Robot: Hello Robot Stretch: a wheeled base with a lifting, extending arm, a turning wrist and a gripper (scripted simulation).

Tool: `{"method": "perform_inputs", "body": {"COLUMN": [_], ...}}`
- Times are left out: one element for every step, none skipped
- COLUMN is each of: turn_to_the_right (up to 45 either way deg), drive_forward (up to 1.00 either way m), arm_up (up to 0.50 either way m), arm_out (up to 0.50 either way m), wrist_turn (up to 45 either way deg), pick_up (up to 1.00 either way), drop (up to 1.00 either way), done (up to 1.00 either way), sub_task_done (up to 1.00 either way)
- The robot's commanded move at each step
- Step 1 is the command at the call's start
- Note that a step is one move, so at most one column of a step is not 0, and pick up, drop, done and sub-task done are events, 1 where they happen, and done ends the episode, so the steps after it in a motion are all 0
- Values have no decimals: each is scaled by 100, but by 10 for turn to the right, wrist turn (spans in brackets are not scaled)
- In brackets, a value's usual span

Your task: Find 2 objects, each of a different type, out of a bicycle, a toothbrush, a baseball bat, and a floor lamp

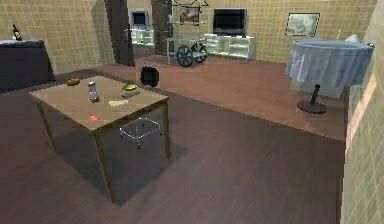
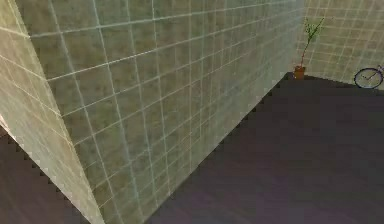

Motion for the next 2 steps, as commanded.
{"method": "perform_inputs", "body": {"turn_to_the_right": [0,150], "drive_forward": [55,0], "arm_up": [0,0], "arm_out": [0,0], "wrist_turn": [0,0], "pick_up": [0,0], "drop": [0,0], "done": [0,0], "sub_task_done": [0,0]}}
